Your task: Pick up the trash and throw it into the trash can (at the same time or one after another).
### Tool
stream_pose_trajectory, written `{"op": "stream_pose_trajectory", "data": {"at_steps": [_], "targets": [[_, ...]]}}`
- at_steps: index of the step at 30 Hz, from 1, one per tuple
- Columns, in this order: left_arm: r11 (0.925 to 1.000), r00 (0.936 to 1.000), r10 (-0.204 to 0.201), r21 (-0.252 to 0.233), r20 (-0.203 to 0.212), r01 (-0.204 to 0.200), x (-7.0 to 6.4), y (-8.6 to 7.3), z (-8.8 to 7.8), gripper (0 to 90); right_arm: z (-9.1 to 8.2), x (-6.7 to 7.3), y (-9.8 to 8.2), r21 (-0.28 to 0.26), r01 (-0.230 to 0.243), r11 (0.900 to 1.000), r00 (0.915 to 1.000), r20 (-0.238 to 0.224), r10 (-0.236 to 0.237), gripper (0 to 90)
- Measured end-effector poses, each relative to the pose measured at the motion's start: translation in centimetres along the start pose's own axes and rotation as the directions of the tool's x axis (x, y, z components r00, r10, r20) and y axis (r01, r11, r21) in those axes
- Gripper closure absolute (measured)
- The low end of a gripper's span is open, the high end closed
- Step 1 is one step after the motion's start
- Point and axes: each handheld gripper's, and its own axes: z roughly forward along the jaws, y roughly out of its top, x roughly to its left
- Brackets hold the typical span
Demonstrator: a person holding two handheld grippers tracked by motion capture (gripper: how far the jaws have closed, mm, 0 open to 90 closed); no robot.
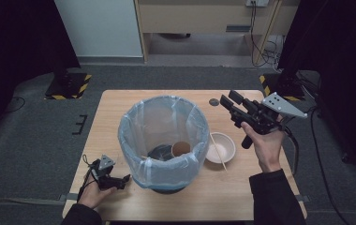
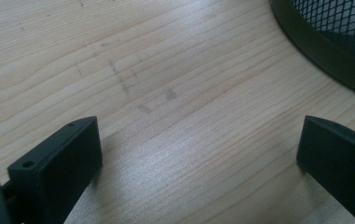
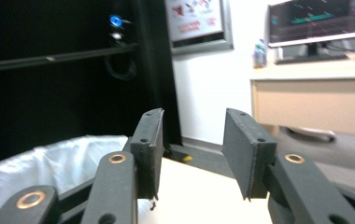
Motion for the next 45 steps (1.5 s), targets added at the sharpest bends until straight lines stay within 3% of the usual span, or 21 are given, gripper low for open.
{"op": "stream_pose_trajectory", "data": {"at_steps": [10,21,29,31,35,40,45], "targets": [[1.0,1.0,-0.001,0.0,0.0,0.001,0.0,0.0,0.0,0.0,-1.2,-3.5,-6.0,0.107,-0.048,0.993,0.9917,0.124,0.035,46.5],[1.0,1.0,0.0,0.0,0.0,0.0,0.0,0.0,0.0,0.0,-1.3,-5.1,-9.4,0.209,-0.05,0.977,0.9806,0.196,0.009,38.0],[1.0,1.0,0.0,0.0,0.0,0.0,0.0,0.0,0.0,0.0,0.0,-5.8,-13.6,0.388,-0.041,0.921,0.9742,0.22,-0.049,35.5],[1.0,1.0,0.0,0.0,0.0,0.0,0.0,0.0,0.0,0.0,0.3,-5.8,-14.3,0.43,-0.048,0.902,0.9744,0.218,-0.053,35.5],[1.0,1.0,0.0,0.0,0.0,0.0,0.0,0.0,0.0,0.0,0.6,-5.6,-15.4,0.456,-0.056,0.888,0.98,0.195,-0.038,37.9],[1.0,1.0,0.0,0.0,0.0,0.0,0.0,0.0,0.0,0.0,1.3,-5.2,-16.7,0.526,-0.044,0.85,0.9816,0.181,-0.061,44.5],[1.0,1.0,-0.001,-0.001,0.0,0.001,0.0,0.0,0.0,0.0,1.7,-4.9,-17.2,0.557,-0.056,0.829,0.9838,0.172,-0.049,51.3]]}}
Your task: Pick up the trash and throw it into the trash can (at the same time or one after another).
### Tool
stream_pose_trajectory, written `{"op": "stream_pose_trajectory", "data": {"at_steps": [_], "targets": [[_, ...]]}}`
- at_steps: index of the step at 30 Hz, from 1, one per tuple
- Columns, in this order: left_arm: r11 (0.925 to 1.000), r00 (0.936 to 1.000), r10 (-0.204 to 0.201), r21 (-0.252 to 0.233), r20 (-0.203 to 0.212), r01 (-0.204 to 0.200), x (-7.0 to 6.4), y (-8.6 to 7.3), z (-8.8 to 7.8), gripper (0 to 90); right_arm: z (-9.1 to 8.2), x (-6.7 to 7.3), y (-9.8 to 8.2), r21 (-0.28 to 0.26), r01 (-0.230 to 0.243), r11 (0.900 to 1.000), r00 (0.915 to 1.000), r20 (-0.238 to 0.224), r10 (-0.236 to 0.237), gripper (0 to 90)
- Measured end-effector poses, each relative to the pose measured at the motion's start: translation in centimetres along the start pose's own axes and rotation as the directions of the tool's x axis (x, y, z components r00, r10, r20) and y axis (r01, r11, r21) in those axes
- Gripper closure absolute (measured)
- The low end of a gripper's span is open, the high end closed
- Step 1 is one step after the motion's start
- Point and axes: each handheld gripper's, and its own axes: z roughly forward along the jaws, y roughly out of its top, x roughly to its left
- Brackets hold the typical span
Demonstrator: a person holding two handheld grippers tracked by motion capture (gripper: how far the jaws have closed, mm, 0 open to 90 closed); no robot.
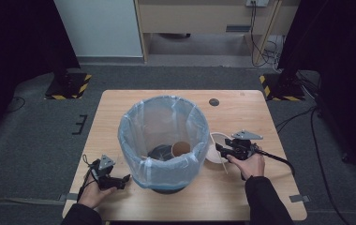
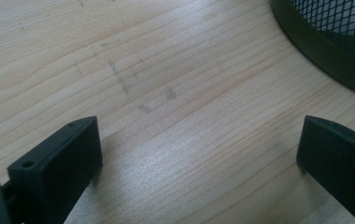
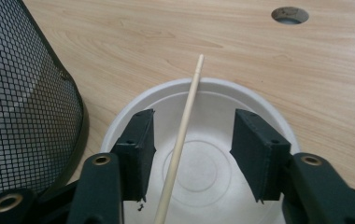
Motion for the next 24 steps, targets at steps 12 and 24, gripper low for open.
{"op": "stream_pose_trajectory", "data": {"at_steps": [12,24], "targets": [[1.0,1.0,0.0,0.0,0.0,0.0,0.0,0.0,0.0,0.0,0.44,0.04,-0.65,0.091,-0.023,0.996,0.9993,-0.028,0.025,61.6],[1.0,1.0,0.0,0.0,0.0,0.0,0.0,0.0,0.0,0.0,0.88,0.07,-1.02,0.168,-0.037,0.985,0.9984,-0.036,0.044,72.6]]}}
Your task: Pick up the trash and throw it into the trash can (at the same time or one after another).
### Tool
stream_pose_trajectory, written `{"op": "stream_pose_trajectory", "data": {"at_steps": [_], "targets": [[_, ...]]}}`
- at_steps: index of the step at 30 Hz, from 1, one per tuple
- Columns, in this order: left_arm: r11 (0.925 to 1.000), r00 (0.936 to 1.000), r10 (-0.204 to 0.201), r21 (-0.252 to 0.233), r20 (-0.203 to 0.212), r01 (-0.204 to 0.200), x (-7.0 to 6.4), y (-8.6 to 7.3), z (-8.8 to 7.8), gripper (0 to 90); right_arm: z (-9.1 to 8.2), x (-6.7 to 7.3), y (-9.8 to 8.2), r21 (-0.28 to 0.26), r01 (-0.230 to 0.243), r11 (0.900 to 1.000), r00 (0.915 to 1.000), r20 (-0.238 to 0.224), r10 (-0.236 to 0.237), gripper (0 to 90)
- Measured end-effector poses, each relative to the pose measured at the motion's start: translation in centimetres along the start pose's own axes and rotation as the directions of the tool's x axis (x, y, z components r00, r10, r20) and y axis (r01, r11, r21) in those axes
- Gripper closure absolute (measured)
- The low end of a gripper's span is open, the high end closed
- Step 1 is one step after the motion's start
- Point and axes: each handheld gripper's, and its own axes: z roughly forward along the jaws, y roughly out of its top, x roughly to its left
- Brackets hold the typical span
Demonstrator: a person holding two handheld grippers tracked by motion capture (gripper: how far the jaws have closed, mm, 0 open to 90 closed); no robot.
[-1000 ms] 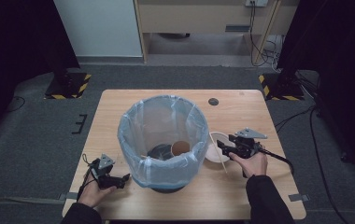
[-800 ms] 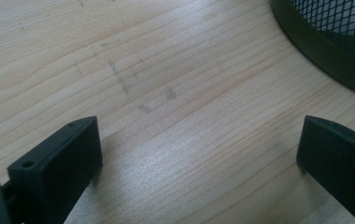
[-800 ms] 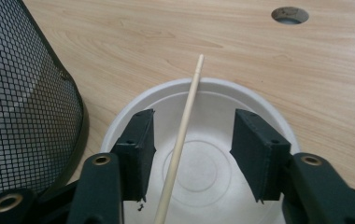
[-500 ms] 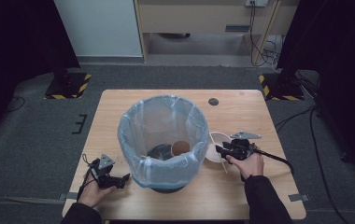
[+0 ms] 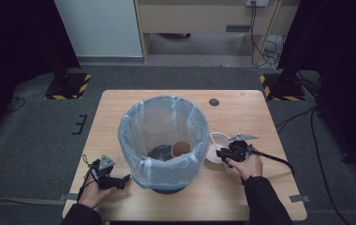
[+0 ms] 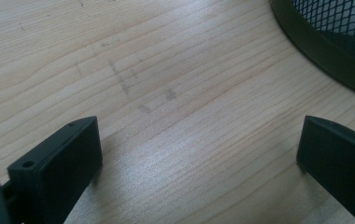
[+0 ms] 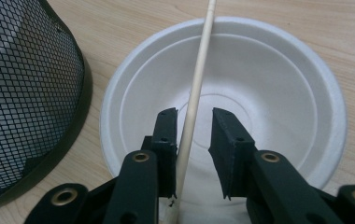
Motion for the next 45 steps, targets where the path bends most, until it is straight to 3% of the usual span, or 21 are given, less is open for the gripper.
{"op": "stream_pose_trajectory", "data": {"at_steps": [11,15,19,27,35,45], "targets": [[1.0,1.0,0.0,0.0,0.0,0.0,0.0,0.0,0.0,0.0,0.0,-0.2,0.1,0.021,-0.012,1.0,0.9999,-0.002,0.012,85.1],[1.0,1.0,0.0,0.0,0.0,0.0,0.0,0.0,0.0,0.0,-0.1,-0.2,0.1,0.026,-0.016,1.0,0.9998,-0.007,0.016,85.4],[1.0,1.0,0.0,0.0,0.0,0.0,0.0,0.0,0.0,0.0,-0.4,-0.4,0.3,0.008,-0.023,1.0,0.9997,-0.01,0.023,85.6],[1.0,1.0,0.0,0.0,0.0,0.0,0.0,0.0,0.0,0.0,-1.5,-1.1,0.8,-0.079,-0.047,0.996,0.9989,0.002,0.047,85.6],[1.0,1.0,0.0,0.0,0.0,0.0,0.0,0.0,0.0,0.0,-2.8,-1.7,1.4,-0.191,-0.076,0.979,0.9969,0.006,0.078,85.6],[1.0,1.0,0.0,0.0,0.0,0.0,0.0,0.0,0.0,0.0,-4.9,-2.8,2.0,-0.34,-0.104,0.935,0.9935,0.009,0.114,85.6]]}}
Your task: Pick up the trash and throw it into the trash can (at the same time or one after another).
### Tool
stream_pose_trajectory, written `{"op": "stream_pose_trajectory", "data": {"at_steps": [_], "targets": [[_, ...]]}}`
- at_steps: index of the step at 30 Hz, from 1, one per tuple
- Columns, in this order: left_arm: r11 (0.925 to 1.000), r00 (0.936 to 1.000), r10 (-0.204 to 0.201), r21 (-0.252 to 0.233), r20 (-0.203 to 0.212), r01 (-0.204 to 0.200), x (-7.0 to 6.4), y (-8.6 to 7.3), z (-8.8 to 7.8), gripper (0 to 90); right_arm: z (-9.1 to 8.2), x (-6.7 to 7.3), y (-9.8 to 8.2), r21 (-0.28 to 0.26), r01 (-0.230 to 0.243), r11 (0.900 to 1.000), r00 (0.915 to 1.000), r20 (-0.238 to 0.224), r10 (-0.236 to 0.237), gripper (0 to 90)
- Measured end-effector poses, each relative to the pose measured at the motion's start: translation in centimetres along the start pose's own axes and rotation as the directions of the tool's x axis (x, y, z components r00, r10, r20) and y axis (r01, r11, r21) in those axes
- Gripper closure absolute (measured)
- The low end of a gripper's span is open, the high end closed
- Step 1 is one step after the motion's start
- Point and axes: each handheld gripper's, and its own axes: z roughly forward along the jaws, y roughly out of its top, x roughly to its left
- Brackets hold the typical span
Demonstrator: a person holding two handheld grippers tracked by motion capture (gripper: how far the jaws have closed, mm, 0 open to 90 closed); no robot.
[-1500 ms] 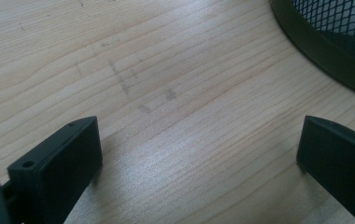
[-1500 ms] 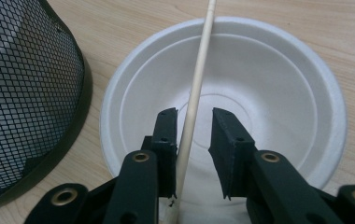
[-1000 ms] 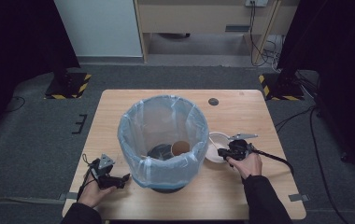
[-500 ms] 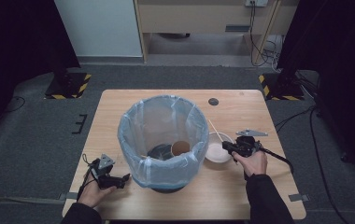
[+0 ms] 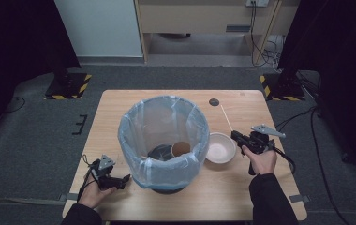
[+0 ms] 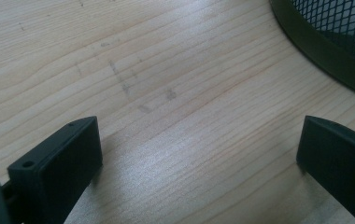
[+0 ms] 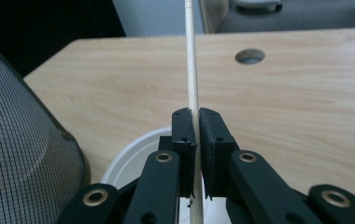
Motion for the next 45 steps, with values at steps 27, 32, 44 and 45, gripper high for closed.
{"op": "stream_pose_trajectory", "data": {"at_steps": [27,32,44,45], "targets": [[1.0,1.0,0.0,0.0,0.0,0.0,0.0,0.0,0.0,0.0,-4.3,-0.6,3.5,-0.262,-0.028,0.965,0.9995,-0.019,0.024,85.7],[1.0,1.0,0.0,0.0,0.0,0.0,0.0,0.0,0.0,0.0,-5.3,-0.5,4.4,-0.31,-0.029,0.95,0.9993,-0.029,0.021,85.7],[1.0,1.0,0.0,0.0,0.0,0.0,0.0,0.0,0.0,0.0,-7.2,0.0,5.8,-0.381,-0.022,0.924,0.9985,-0.055,0.001,85.7],[1.0,1.0,0.0,0.0,0.0,0.0,0.0,0.0,0.0,0.0,-7.3,0.0,5.9,-0.387,-0.021,0.922,0.9982,-0.059,-0.002,85.7]]}}
